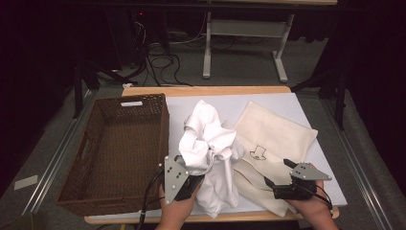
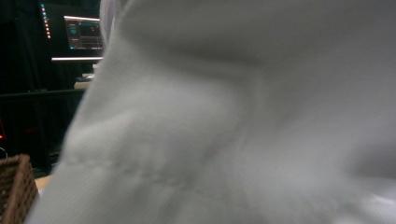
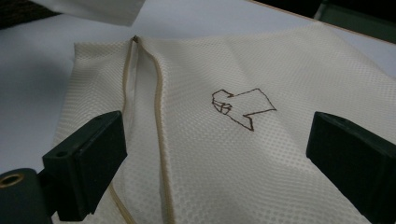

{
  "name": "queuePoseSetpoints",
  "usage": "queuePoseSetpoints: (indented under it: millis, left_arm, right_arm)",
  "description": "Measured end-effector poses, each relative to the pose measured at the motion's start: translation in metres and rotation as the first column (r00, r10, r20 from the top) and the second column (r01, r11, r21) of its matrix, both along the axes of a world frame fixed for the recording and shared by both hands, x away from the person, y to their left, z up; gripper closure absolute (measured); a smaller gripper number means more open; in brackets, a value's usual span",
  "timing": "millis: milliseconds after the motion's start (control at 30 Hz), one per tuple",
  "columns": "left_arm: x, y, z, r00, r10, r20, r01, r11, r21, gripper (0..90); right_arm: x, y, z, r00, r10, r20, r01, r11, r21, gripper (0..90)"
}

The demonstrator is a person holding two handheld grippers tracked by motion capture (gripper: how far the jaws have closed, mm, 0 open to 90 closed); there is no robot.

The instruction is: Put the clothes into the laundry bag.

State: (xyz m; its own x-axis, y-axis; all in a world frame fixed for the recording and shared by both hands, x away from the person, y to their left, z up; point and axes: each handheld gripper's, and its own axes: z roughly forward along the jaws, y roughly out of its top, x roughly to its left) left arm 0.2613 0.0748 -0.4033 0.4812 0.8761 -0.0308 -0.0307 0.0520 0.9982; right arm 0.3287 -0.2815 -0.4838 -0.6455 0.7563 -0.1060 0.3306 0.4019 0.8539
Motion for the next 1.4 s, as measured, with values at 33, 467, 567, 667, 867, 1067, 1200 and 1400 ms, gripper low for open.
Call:
queuePoseSetpoints:
  millis: [33,467,567,667,867,1067,1200,1400]
  left_arm:
    - [-0.003,0.002,-0.003,1.0,-0.002,0.004,0.002,1.0,-0.007,70.7]
    - [-0.009,0.021,-0.017,1.0,-0.003,-0.006,0.003,0.9999,-0.01,70.4]
    - [-0.008,0.018,-0.019,0.9998,-0.009,-0.015,0.009,0.9998,-0.016,70.4]
    - [-0.009,0.015,-0.019,0.9999,-0.014,-0.01,0.014,0.9999,0.003,70.3]
    - [-0.01,0.015,-0.02,0.9998,-0.007,-0.019,0.007,1.0,-0.003,70.2]
    - [-0.01,0.015,-0.02,0.9998,-0.005,-0.017,0.005,1.0,-0.009,70.2]
    - [-0.011,0.015,-0.018,0.9998,-0.015,-0.01,0.014,0.9996,-0.023,70.3]
    - [-0.017,0.009,-0.009,0.9985,-0.045,0.033,0.046,0.9979,-0.045,70.3]
  right_arm:
    - [0.001,0.003,0.0,1.0,0.002,-0.008,-0.002,1.0,0.001,6.1]
    - [0.01,0.025,-0.012,0.9957,0.012,-0.092,-0.02,0.9959,-0.088,26.8]
    - [0.01,0.024,-0.013,0.9942,0.012,-0.107,-0.023,0.9941,-0.106,32.8]
    - [0.012,0.023,-0.012,0.9936,0.022,-0.111,-0.034,0.9931,-0.112,44.8]
    - [0.018,0.025,-0.007,0.9933,0.046,-0.106,-0.057,0.9931,-0.102,65.3]
    - [0.024,0.031,-0.007,0.9885,0.062,-0.138,-0.079,0.9899,-0.118,87.0]
    - [0.033,0.037,-0.004,0.9887,0.053,-0.14,-0.068,0.992,-0.106,88.6]
    - [0.045,0.049,0.008,0.9929,0.043,-0.111,-0.049,0.9972,-0.056,88.7]
